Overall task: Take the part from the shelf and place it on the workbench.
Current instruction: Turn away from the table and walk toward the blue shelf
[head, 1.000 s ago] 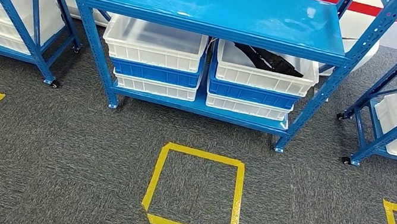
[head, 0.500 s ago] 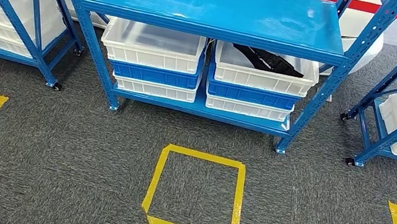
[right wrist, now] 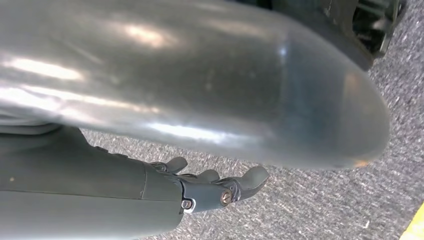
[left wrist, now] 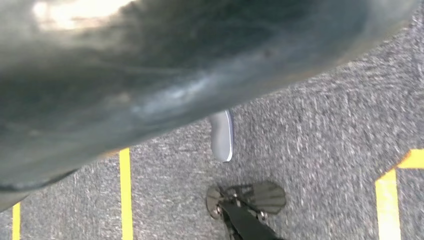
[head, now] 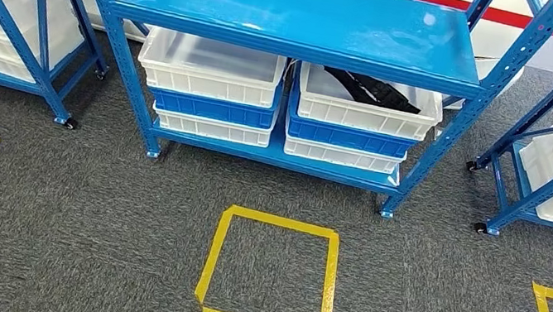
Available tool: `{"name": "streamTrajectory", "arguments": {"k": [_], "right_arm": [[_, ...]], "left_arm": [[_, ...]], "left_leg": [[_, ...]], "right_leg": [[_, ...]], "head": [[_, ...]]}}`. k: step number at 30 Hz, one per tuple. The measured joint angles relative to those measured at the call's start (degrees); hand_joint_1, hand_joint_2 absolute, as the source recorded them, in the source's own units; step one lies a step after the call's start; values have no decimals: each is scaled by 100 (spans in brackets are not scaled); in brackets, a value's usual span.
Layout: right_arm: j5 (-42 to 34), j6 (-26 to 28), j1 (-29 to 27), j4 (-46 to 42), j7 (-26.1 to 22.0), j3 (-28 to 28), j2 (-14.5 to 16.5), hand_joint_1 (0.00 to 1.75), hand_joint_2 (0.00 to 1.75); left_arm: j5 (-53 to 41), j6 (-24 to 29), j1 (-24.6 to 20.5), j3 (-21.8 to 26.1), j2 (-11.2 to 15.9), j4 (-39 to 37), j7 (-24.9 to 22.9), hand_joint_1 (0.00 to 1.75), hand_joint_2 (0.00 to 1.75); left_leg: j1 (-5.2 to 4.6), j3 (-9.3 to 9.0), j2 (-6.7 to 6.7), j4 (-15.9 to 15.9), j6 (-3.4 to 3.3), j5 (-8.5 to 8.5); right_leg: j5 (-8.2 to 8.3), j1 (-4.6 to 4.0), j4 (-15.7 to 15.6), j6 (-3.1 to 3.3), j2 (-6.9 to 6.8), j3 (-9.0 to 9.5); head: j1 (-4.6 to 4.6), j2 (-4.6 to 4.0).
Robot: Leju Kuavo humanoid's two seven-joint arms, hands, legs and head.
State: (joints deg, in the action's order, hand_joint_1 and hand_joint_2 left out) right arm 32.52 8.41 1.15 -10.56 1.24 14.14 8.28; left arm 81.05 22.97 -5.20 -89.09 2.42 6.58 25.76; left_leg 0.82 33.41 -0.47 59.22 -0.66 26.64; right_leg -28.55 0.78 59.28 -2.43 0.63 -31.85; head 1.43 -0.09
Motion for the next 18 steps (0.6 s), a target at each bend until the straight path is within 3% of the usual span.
{"name": "streamTrajectory", "arguments": {"k": [1, 3, 5, 6, 7, 9, 11, 15, 16, 18], "right_arm": [[0, 0, 0, 0, -1, -4, 0, 0, 0], [0, 0, -1, 0, -2, -7, 0, 0, 0], [0, 0, -14, 0, -2, -7, 0, 0, 0], [1, 0, -20, 0, -2, -7, 0, 0, 0], [1, 0, -21, 0, -2, -7, 0, 0, 0], [2, 0, -15, 0, -1, -7, -1, 0, 0], [2, 0, -8, 0, -1, -7, -2, 0, 0], [8, 4, -16, 0, -6, -7, 2, 0, 0], [14, 7, -16, 0, -12, -8, 4, 0, 0], [26, 10, -13, 0, -28, -9, 6, 0, 0]], "left_arm": [[2, 0, -1, 0, 1, 0, -2, 0, 0], [7, 0, -2, 0, 6, 0, -6, 0, 0], [10, -3, 0, 0, 10, 0, -17, 0, 0], [11, -5, 1, -1, 10, 0, -26, 0, 0], [14, -8, 1, -1, 8, 0, -34, 0, 0], [26, -14, 1, -2, 3, 0, -48, 0, 0], [34, -23, 0, -2, 1, 0, -58, 0, 0], [35, -37, -4, -2, 5, 0, -75, 0, 0], [35, -37, -4, -2, 6, 0, -78, 0, 0], [35, -37, 0, -3, 3, 0, -87, 0, 0]], "left_leg": [[7, -10, 3, -15, -37, -3], [0, -16, 11, -19, -91, 14], [-14, -30, 8, -17, -111, 39], [-17, -48, 2, -16, -112, 54], [-18, -73, -5, -16, -105, 74], [-34, -128, -14, -12, -65, 127], [-59, -162, -15, -12, -7, 183], [-32, -183, -3, 75, 107, 282], [-25, -103, 2, 278, 133, 386], [-13, 256, 10, 990, 171, 687]], "right_leg": [[-112, 0, 243, 7, -5, -118], [-402, 1, 1011, 47, -11, -537], [-507, 2, 1524, 27, -11, -883], [-423, 2, 1465, -14, -12, -907], [-260, 2, 1186, -62, -14, -817], [109, -7, 373, -107, -40, -481], [286, -28, -54, -52, -57, -275], [296, -11, -115, 105, -48, -182], [285, 11, -133, 147, -49, -140], [237, 14, -141, 220, -53, -60]], "head": [[-12, 0], [-31, 0], [-33, 0], [-35, 0], [-35, 0], [-41, 0], [-43, 0], [-36, 0], [-27, 0], [-14, 0]]}}
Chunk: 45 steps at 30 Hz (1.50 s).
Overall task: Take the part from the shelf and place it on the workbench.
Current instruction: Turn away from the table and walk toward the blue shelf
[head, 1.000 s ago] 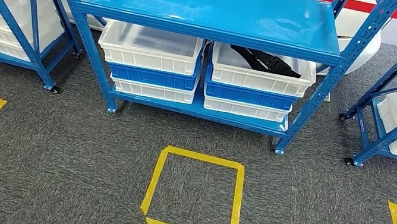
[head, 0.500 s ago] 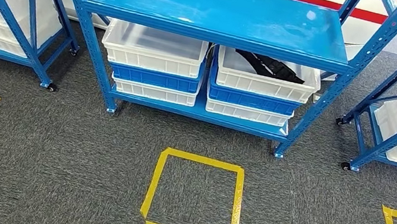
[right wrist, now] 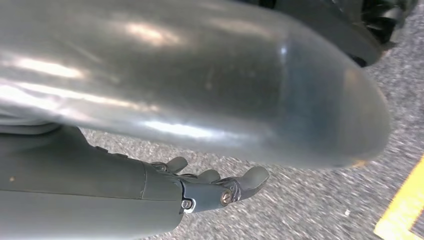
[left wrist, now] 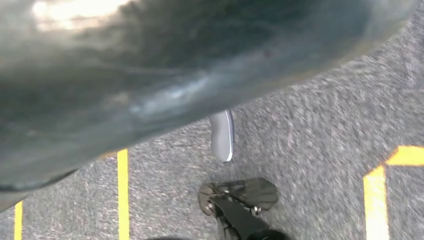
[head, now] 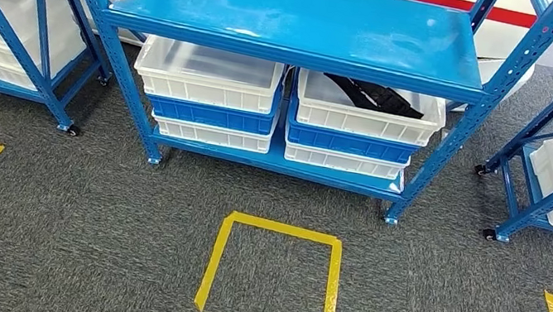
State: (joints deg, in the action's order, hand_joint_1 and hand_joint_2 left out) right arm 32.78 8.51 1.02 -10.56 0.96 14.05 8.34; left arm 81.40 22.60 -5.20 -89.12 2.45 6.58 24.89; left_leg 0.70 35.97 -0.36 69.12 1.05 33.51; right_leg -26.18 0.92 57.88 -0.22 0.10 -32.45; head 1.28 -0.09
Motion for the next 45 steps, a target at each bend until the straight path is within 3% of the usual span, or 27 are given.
{"name": "streamTrajectory", "arguments": {"k": [2, 3, 4, 6, 7, 8, 11, 13, 17, 19, 21, 22, 23, 25, 26, 28, 45], "right_arm": [[5, -1, 0, 0, -9, 0, -1, 0, 0], [7, -1, -2, 0, -11, 0, -1, 0, 0], [8, -2, -7, 0, -12, 0, 1, 0, 0], [9, -4, -18, 0, -13, 0, 9, 0, 0], [9, -5, -15, 0, -13, 0, 13, 0, 0], [9, -5, -10, 0, -12, 0, 15, 0, 0], [9, -5, -1, 0, -9, 0, 17, 0, 0], [9, -5, -7, 0, -7, 0, 18, 0, 0], [9, -5, -8, 0, -6, 0, 18, 0, 0], [9, -5, 0, 0, -6, -1, 18, 0, 0], [8, -5, 3, 0, -6, -1, 19, 0, 0], [1, -4, -4, 0, -6, 0, 19, 0, 0], [-10, -2, -8, 0, -6, 0, 19, 0, 0], [-32, 5, -7, 0, -6, 0, 16, 0, 0], [-36, 8, -8, 1, -2, 1, 14, 0, 0], [-38, 11, -15, 3, 6, 2, 13, 0, 0], [-60, 10, -7, 4, 3, 3, 18, 0, 0]], "left_arm": [[0, 0, 9, -1, -5, 0, -16, 0, 0], [0, 0, 15, -2, -5, 0, -26, 0, 0], [0, 0, 17, -2, -1, 0, -33, 0, 0], [0, -3, 20, -2, 9, 1, -42, 0, 0], [0, -7, 18, -2, 11, 1, -46, 0, 0], [0, -11, 15, -2, 10, 1, -51, 0, 0], [0, -19, 16, -2, 9, 0, -62, 0, 0], [0, -22, 22, -2, 8, 0, -67, 0, 0], [0, -22, 23, -2, 7, 0, -67, 0, 0], [0, -22, 19, -2, 9, 0, -68, 0, 0], [0, -5, 13, -2, 15, 0, -69, 0, 0], [0, 27, 12, -2, 13, 0, -62, 0, 0], [0, 69, 11, -2, 5, 0, -55, 0, 0], [0, 142, 8, -2, -16, 0, -40, 0, 0], [0, 155, 9, -2, -22, 0, -40, 0, 0], [0, 157, 19, -2, -24, 0, -44, 0, 0], [-28, 161, 10, -4, -35, 0, -62, 0, 0]], "left_leg": [[12, 378, 5, 589, 30, 137], [21, 444, 8, 603, 38, 36], [33, 396, 11, 395, 42, -163], [54, 102, 14, -348, 47, -617], [53, -30, 9, -644, 33, -729], [41, -110, 3, -823, 6, -761], [7, -163, -15, -934, -156, -708], [11, -222, -14, -965, -229, -708], [14, -247, -12, -977, -245, -707], [11, -259, -13, -979, -268, -694], [-4, -280, -16, -980, -305, -664], [-13, -318, -27, -980, -309, -627], [-26, -367, -39, -979, -294, -580], [-42, -454, -59, -981, -225, -505], [-49, -476, -51, -996, -205, -486], [-45, -521, -30, -1023, -217, -476], [-38, -608, -10, -1159, -154, -468]], "right_leg": [[-50, -8, 1, 32, 4, 67], [-82, -8, 2, 29, 13, 109], [-118, -4, 3, 14, 23, 160], [-205, -7, 6, -41, 41, 252], [-248, -20, 10, -78, 46, 273], [-280, -32, -1, -117, 48, 282], [-287, -34, 5, -239, 51, 355], [-316, -17, 55, -276, 45, 355], [-343, -10, 103, -283, 42, 332], [-456, -16, 399, -262, 42, 164], [-694, -18, 1120, -238, 41, -312], [-597, -19, 1105, -276, 39, -441], [-454, -33, 910, -271, 30, -496], [-23, -78, 140, -228, 15, -327], [58, -92, 19, -180, 11, -265], [152, -94, -16, -185, 22, -200], [132, -107, -12, -116, 32, -133]], "head": [[-2, 0], [-1, 0], [0, 0], [6, 0], [12, 0], [12, 0], [4, 0], [-1, 0], [-4, 0], [-13, 0], [-24, 0], [-29, 0], [-33, 0], [-40, 0], [-44, 0], [-38, 0], [-27, 0]]}}
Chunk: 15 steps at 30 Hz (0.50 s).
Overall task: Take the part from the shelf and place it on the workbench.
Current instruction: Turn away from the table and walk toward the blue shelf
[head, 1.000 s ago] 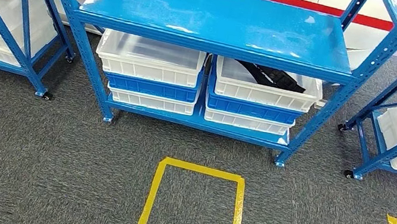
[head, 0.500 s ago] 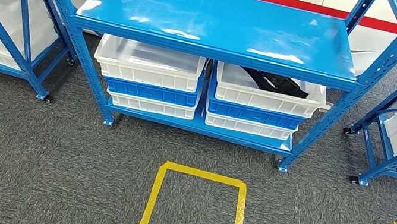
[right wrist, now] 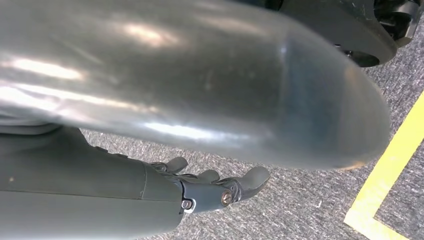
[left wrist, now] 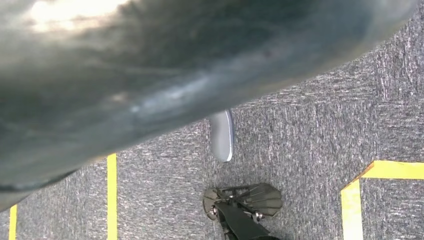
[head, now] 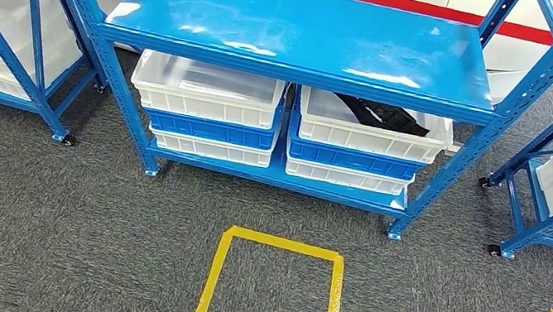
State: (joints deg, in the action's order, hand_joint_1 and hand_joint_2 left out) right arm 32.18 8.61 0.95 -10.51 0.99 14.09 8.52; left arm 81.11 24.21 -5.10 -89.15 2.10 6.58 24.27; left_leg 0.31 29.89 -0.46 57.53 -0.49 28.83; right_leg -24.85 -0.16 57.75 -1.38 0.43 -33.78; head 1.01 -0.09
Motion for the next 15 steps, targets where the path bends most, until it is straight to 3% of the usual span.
{"name": "streamTrajectory", "arguments": {"k": [10, 13, 15], "right_arm": [[2, -6, 0, 0, -23, 1, 0, 0, 0], [3, -9, -1, 0, -25, 3, 11, 0, 0], [6, -11, 2, 0, -25, 5, 19, 0, 0]], "left_arm": [[-7, 9, 0, -1, 2, 0, 11, 0, 0], [-9, 22, 0, -1, 11, 0, 12, 0, 0], [-14, 38, -4, -1, 11, 0, 12, 0, 0]], "left_leg": [[-28, -3, 0, 2, -2, 1], [-56, 2, 0, 21, -67, 10], [-28, -69, 10, -97, -137, -54]], "right_leg": [[1, 33, -2, -2, 0, 5], [25, 77, -42, -41, -1, 17], [14, 59, -28, -65, -2, 6]], "head": [[-1, 0], [3, 0], [1, 0]]}}
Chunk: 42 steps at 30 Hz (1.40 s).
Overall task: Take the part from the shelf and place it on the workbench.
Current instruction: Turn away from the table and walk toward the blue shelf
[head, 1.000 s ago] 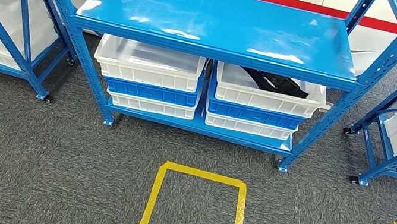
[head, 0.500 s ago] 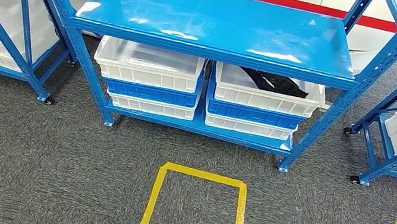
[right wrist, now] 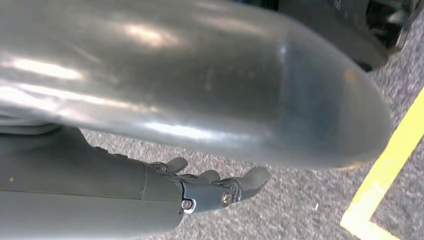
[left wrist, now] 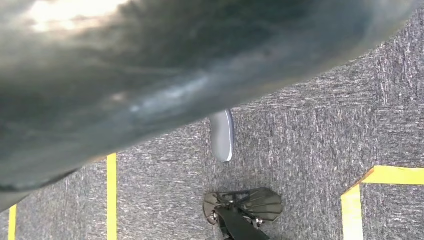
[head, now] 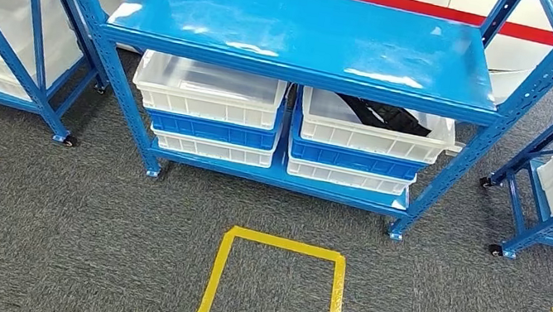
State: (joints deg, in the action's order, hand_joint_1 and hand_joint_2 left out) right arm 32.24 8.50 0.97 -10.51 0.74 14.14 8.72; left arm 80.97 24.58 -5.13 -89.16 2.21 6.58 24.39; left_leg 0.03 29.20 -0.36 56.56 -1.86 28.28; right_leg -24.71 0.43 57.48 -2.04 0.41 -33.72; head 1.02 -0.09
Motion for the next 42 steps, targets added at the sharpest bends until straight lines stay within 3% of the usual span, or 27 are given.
{"name": "streamTrajectory", "arguments": {"k": [2, 4, 6, 7, 9, 10, 11, 13, 16, 18, 20, 21, 22, 23, 25, 27, 30, 36, 42], "right_arm": [[8, 1, 4, 0, 0, 2, 2, 0, 0], [13, 1, 2, 0, 1, 3, 1, 0, 0], [8, 1, -14, 0, 3, 5, -3, 0, 0], [4, 1, -23, 0, 5, 7, -5, 0, 0], [-2, 2, -26, 0, 7, 7, -7, 0, 0], [-3, 2, -21, 0, 8, 8, 1, 0, 0], [-3, 2, -15, 1, 8, 9, 6, 0, 0], [-3, 2, -9, 2, 9, 12, 14, 0, 0], [2, 2, -13, 2, 10, 15, 4, 0, 0], [11, 2, -20, 2, 11, 19, 3, 0, 0], [15, 2, -20, 2, 11, 24, 2, 0, 0], [15, 3, -20, 2, 11, 26, 2, 0, 0], [22, 4, -21, 2, 11, 28, 0, 0, 0], [36, 8, -21, 2, 10, 30, -1, 0, 0], [77, 15, -19, 2, 5, 31, 0, 0, 0], [107, 21, -12, 2, -2, 31, -1, 0, 0], [124, 26, -20, 2, -8, 31, -14, 0, 0], [134, 26, -20, 2, -15, 31, -19, 0, 0], [176, 26, -22, 2, -15, 31, -26, 0, 0]], "left_arm": [[-5, 14, -6, 0, -6, 0, -1, 0, 0], [-10, 20, -6, 0, -7, 0, -4, 0, 0], [-21, 23, -4, 1, -7, 0, -8, 0, 0], [-28, 23, -3, 1, -7, 0, -8, 0, 0], [-38, 23, 0, 1, -8, 0, -9, 0, 0], [-39, 24, 1, 1, 8, -4, -9, 0, 0], [-42, 25, 1, 0, 17, -9, -10, 0, 0], [-45, 26, 0, -1, 30, -16, -12, 0, 0], [-53, 27, -6, -2, 5, -14, -13, 0, 0], [-58, 27, -6, -2, -4, -11, -13, 0, 0], [-60, 27, 2, -2, -8, -11, -13, 0, 0], [-60, 27, 8, -2, -9, -11, -13, 0, 0], [-60, 27, 13, -2, -9, -11, -13, 0, 0], [-60, 27, 15, -2, -8, -11, -13, 0, 0], [-60, 27, 16, -2, -8, -11, -9, 0, 0], [-58, 27, 6, -2, -13, -9, -1, 0, 0], [-55, 27, 4, -1, -36, -3, 9, 0, 0], [-45, 26, 3, 1, -43, -2, 51, 0, 0], [-34, -60, 4, 1, -55, 0, 111, 0, 0]], "left_leg": [[53, -88, 26, -145, -47, -82], [73, -100, 53, -181, -56, -103], [93, -98, 68, -179, -31, -92], [111, -103, 70, -176, -4, -81], [158, -135, 72, -148, 100, -30], [165, -138, 74, -115, 170, 15], [159, -142, 79, -84, 238, 58], [149, -147, 88, -53, 319, 109], [215, -141, 91, 67, 350, 217], [221, 147, 79, 693, 339, 536], [207, 619, 67, 1555, 314, 852], [203, 782, 59, 1792, 296, 873], [197, 842, 53, 1806, 270, 772], [189, 793, 46, 1593, 240, 568], [165, 517, 27, 837, 189, 111], [144, 341, 6, 335, 220, -84], [103, 340, -13, 236, 311, -104], [33, 345, -21, 239, 226, -99], [15, 348, -19, 244, 195, -97]], "right_leg": [[-156, -17, 333, 13, -1, -167], [-436, 26, 1063, 22, -2, -541], [-558, 100, 1543, -52, -5, -808], [-500, 139, 1487, -124, -9, -792], [-205, 233, 763, -317, -62, -427], [-95, 256, 401, -375, -85, -220], [-32, 269, 138, -376, -95, -65], [-59, 241, 59, -258, -62, 3], [-92, 224, 78, -89, -31, 24], [-116, 198, 72, -14, -29, 65], [-141, 140, 72, 41, -23, 91], [-150, 113, 73, 62, -14, 105], [-159, 94, 74, 80, -2, 124], [-169, 82, 74, 91, 13, 147], [-191, 62, 78, 86, 42, 186], [-214, 27, 90, 64, 58, 176], [-219, 17, 81, 59, 57, 148], [-176, 67, 0, -13, 55, 181], [-162, 81, -15, -42, 56, 183]], "head": [[-19, 0], [-31, 0], [-31, 0], [-32, 0], [-38, 0], [-60, 0], [-68, 0], [-64, 0], [-30, 0], [-16, 0], [-8, 0], [-7, 0], [-7, 0], [-7, 0], [-6, 0], [-6, 0], [-13, 0], [-10, 0], [-9, 0]]}}
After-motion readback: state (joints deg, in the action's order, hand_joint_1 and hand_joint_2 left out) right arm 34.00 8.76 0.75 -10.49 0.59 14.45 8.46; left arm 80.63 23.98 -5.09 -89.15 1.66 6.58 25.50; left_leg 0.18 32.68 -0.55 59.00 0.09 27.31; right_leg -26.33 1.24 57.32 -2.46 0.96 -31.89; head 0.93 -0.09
